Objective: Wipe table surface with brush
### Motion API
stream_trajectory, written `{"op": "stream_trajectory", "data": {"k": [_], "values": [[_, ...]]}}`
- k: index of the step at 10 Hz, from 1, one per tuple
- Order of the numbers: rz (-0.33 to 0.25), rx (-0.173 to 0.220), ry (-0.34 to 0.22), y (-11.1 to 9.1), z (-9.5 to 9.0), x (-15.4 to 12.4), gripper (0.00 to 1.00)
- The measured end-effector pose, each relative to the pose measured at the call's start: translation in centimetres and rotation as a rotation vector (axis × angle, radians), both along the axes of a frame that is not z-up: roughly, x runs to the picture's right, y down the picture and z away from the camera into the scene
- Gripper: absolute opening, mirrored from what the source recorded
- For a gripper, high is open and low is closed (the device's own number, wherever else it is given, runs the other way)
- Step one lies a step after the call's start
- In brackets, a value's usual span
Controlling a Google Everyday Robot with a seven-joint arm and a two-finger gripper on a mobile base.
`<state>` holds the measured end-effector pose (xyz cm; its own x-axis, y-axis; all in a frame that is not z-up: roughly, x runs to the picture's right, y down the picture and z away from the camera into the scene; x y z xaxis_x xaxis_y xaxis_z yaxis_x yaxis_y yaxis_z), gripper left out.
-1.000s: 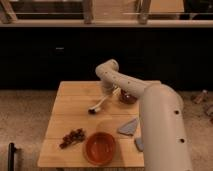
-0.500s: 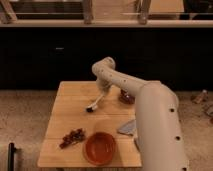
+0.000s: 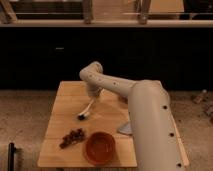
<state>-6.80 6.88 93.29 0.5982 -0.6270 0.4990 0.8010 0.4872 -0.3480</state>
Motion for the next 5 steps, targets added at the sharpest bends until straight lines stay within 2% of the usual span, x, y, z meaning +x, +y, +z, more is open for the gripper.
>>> {"op": "stream_trajectory", "data": {"k": [2, 5], "values": [[0.007, -0.009, 0.006, 0.6, -0.1, 1.4, 0.01], [0.062, -0.018, 0.052, 0.6, 0.3, 4.8, 0.01]]}}
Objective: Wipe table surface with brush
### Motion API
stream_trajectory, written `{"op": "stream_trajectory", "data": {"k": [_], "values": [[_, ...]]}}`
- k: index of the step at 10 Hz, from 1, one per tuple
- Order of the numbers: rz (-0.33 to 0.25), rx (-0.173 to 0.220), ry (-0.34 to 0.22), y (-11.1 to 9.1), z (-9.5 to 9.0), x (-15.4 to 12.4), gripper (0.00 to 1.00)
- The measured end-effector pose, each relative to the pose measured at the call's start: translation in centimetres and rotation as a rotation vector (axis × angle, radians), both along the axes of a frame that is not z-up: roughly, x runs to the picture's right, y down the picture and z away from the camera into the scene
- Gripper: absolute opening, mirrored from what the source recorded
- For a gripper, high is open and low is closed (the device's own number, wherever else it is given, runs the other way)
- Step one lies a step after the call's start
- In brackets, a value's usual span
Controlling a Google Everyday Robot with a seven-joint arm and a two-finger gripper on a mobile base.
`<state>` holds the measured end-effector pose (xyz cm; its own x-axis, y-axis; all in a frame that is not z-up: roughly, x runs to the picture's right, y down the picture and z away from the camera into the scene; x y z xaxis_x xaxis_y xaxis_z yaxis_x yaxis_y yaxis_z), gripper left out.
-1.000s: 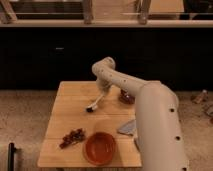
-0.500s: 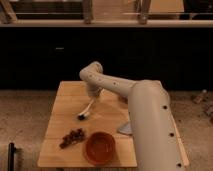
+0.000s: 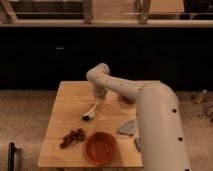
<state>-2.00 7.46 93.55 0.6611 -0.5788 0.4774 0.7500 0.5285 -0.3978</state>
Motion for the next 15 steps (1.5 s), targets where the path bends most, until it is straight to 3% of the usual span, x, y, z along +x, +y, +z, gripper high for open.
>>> {"op": "stream_trajectory", "data": {"k": [4, 9, 11, 15], "values": [[0.062, 0.031, 0.033, -2.5, 1.2, 1.7, 0.01], [0.056, 0.086, -0.036, -4.8, 1.3, -1.5, 0.01], [0.037, 0.081, -0.09, -4.6, 0.9, -3.7, 0.01], [-0.012, 0.041, -0.151, -2.6, 0.4, -4.5, 0.01]]}}
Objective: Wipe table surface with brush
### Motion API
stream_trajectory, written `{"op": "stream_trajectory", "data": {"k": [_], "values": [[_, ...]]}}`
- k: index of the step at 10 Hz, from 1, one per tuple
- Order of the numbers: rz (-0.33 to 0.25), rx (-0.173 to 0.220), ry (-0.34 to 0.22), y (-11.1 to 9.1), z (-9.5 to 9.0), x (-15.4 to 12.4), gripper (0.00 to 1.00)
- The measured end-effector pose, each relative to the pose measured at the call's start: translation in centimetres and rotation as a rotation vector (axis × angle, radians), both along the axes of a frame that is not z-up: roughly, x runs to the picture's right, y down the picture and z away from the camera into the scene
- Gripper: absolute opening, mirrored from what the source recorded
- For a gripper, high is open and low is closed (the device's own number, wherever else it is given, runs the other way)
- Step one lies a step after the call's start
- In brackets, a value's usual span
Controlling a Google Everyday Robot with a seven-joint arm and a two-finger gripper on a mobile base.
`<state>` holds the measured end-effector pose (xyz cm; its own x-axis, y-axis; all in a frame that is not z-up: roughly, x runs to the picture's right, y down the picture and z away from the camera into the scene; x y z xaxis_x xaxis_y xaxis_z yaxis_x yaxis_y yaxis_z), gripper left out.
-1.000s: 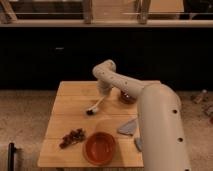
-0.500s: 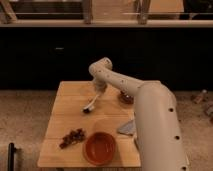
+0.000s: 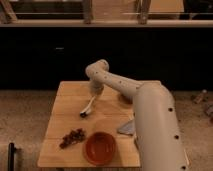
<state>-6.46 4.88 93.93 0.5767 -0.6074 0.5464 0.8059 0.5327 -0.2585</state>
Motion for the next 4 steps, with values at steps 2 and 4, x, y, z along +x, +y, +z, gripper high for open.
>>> {"op": "stream_trajectory", "data": {"k": [2, 4], "values": [[-0.013, -0.027, -0.006, 1.2, 0.1, 0.8, 0.01], [-0.005, -0.045, 0.003, 1.8, 0.5, 2.7, 0.01]]}}
